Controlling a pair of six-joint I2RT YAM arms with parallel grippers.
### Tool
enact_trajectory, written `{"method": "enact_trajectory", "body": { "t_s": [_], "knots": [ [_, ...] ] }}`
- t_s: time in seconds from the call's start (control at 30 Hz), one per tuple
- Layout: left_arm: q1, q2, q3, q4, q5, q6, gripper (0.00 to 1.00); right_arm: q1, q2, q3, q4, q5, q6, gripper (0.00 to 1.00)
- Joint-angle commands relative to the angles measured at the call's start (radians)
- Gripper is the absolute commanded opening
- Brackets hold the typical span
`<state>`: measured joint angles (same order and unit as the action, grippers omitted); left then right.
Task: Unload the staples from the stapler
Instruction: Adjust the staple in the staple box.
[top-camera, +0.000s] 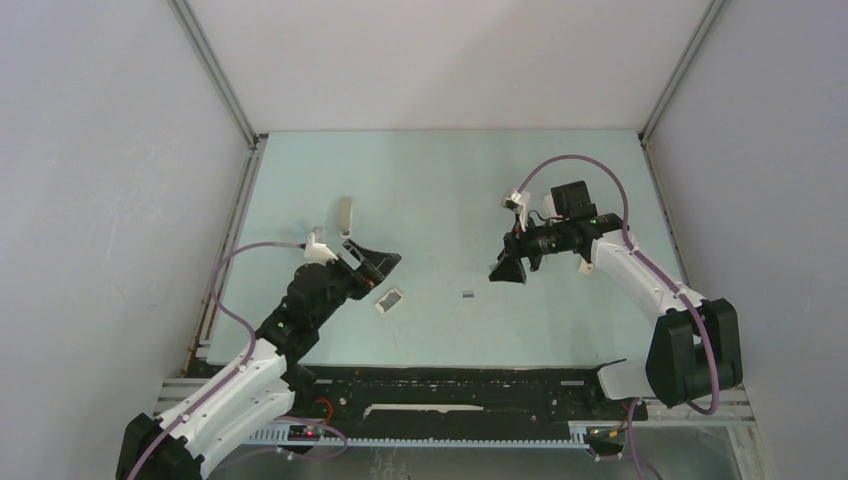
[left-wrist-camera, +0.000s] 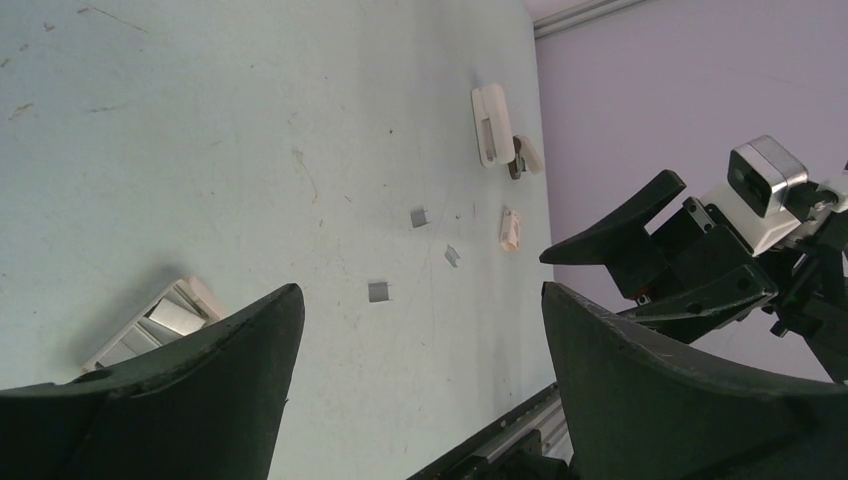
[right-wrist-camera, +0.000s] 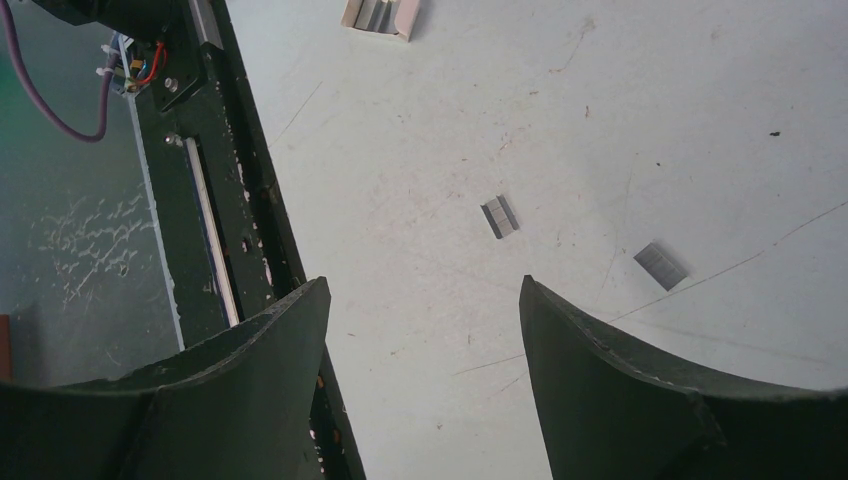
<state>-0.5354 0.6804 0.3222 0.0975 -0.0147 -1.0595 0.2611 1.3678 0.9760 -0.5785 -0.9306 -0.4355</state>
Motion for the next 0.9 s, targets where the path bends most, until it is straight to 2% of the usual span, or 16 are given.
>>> {"method": "enact_trajectory", "body": {
  "t_s": [0.0,0.57,0.87],
  "knots": [
    [-0.025,0.005,-0.003,0.046,-0.010,-0.035,0.94,-0.008,-0.035,0.001,0.016,-0.028,0.012,0.79],
    [-0.078,0.042,0.013,0.016,-0.078,-0.126,0.93,-0.008,-0.039,0.001,0.014,-0.032,0.011,0.79],
    [-0.130,0.121,0.083,-0.080,-0.157,-0.198,0.93,-0.008,-0.036,0.001,0.017,-0.034,0.009,0.79]
  ]
}}
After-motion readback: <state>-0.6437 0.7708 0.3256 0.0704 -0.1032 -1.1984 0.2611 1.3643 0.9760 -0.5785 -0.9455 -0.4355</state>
